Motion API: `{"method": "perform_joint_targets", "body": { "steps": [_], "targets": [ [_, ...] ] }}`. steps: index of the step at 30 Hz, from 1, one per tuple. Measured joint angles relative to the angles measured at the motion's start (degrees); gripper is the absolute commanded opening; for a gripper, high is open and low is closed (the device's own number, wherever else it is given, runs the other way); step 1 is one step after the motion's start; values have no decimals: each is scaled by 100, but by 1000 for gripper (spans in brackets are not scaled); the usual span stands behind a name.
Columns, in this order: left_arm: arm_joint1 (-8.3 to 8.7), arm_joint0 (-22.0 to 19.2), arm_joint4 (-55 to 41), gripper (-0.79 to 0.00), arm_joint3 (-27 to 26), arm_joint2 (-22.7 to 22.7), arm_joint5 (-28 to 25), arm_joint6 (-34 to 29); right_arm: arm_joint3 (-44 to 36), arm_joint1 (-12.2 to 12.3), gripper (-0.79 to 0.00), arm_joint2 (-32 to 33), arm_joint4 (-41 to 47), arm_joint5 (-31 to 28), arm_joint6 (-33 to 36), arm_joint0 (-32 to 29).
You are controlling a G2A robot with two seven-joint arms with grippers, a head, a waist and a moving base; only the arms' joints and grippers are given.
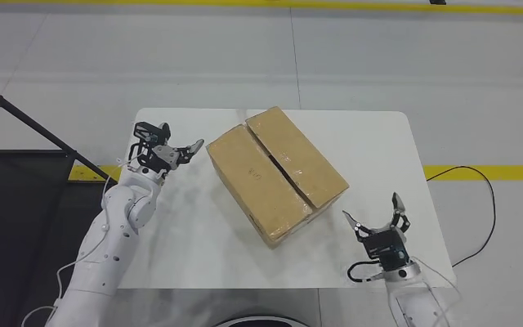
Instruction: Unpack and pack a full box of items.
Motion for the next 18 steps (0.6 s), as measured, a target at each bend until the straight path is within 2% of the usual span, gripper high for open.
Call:
{"method": "perform_joint_targets", "body": {
  "steps": [8, 18],
  "targets": [
    [-12, 21, -80, 0, -23, -4, 60, -3, 450, -66, 0, -291, 25, 192, 289, 608],
    [-35, -67, -67, 0, 88, 88, 62, -91, 723, -109, 0, -401, 101, 185, 381, 983]
  ]
}}
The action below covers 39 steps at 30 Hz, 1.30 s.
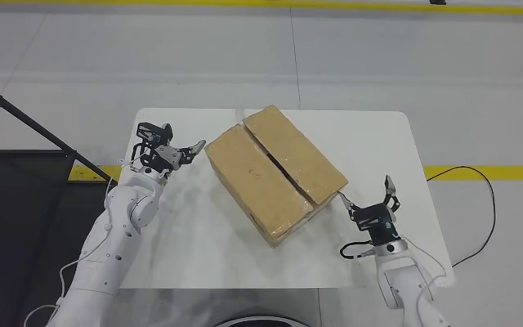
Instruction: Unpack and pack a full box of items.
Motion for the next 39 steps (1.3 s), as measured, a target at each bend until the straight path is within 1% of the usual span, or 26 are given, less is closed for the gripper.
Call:
{"method": "perform_joint_targets", "body": {
  "steps": [11, 15, 18, 22, 25, 31, 35, 39],
  "targets": [
    [-6, -45, 22, 0, 202, 29, -82, -14, 266, -64, 0, -165, 84, 69, 164, 512],
    [-4, -28, 24, 0, 216, 26, -106, 5, 388, -88, 0, -219, 120, 93, 219, 703],
    [-5, -1, 21, 0, 195, 35, -138, 11, 406, -100, 0, -200, 227, 103, 209, 739],
    [0, 65, 90, 0, 101, 71, -249, 34, 222, -82, 0, 25, 399, 56, -16, 483],
    [7, 122, 151, 0, 26, 86, -313, 53, 2, -52, 0, 299, 541, -45, -249, 158],
    [27, 262, 240, 0, -142, 88, -477, 79, -472, 3, 0, 857, 826, -409, -726, -508],
    [53, 455, 345, 0, -348, 57, -575, 122, -742, 23, 0, 1099, 883, -576, -912, -826],
    [80, 688, 499, 0, -623, 19, -595, 193, -859, 27, 0, 1180, 870, -631, -960, -963]
  ]
}}
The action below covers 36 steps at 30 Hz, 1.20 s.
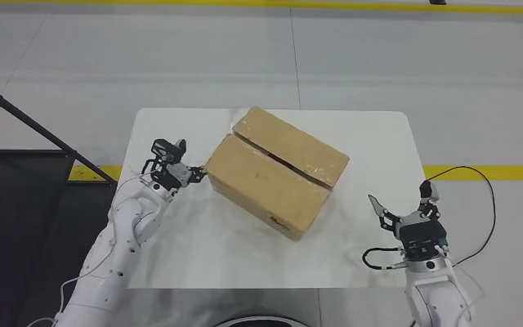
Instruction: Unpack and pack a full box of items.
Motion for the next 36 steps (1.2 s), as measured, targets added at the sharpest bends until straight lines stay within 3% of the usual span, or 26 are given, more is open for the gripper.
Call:
{"method": "perform_joint_targets", "body": {
  "steps": [20, 36],
  "targets": [
    [150, 1273, 495, 0, -1238, -310, -435, 135, 56, -21, 0, -54, -34, -135, -143, 15],
    [185, 1618, 594, 0, -1628, -222, -660, 149, 67, -35, 0, -31, 34, -186, -262, -23]
  ]
}}
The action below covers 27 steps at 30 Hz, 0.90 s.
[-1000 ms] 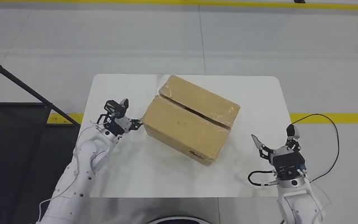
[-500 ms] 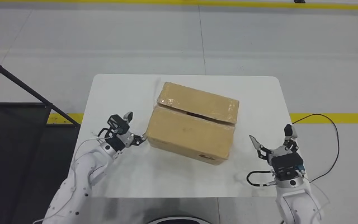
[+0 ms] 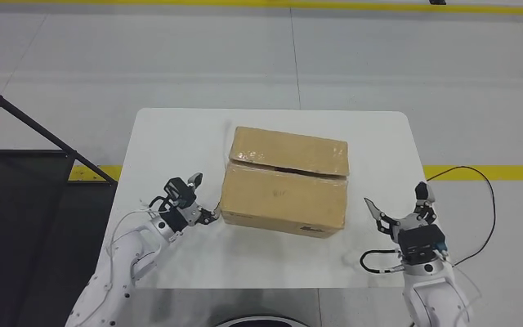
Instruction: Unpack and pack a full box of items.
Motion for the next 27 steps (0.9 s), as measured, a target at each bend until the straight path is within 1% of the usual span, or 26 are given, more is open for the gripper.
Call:
{"method": "perform_joint_targets", "body": {
  "steps": [12, 13, 16, 19, 23, 27],
  "targets": [
    [39, 136, 85, 0, -116, -34, -148, -1, -25, -11, 0, 23, 4, -1, -47, -58],
    [41, 144, 117, 0, -117, -67, -58, -20, -31, -12, 0, 25, 4, -1, -47, -63],
    [27, 123, 96, 0, -32, -174, 453, -133, -63, -15, 0, 38, 10, 2, -49, -89],
    [9, -33, 79, 0, 146, -245, 932, -287, -90, -17, 0, 68, 18, 14, -71, -136],
    [-46, -463, 330, 0, 490, -79, 1562, -423, -105, -17, 0, 135, 29, 22, -99, -204],
    [-120, -1020, 672, 0, 895, 275, 1941, -482, -115, -17, 0, 224, 56, 23, -121, -270]
  ]
}}
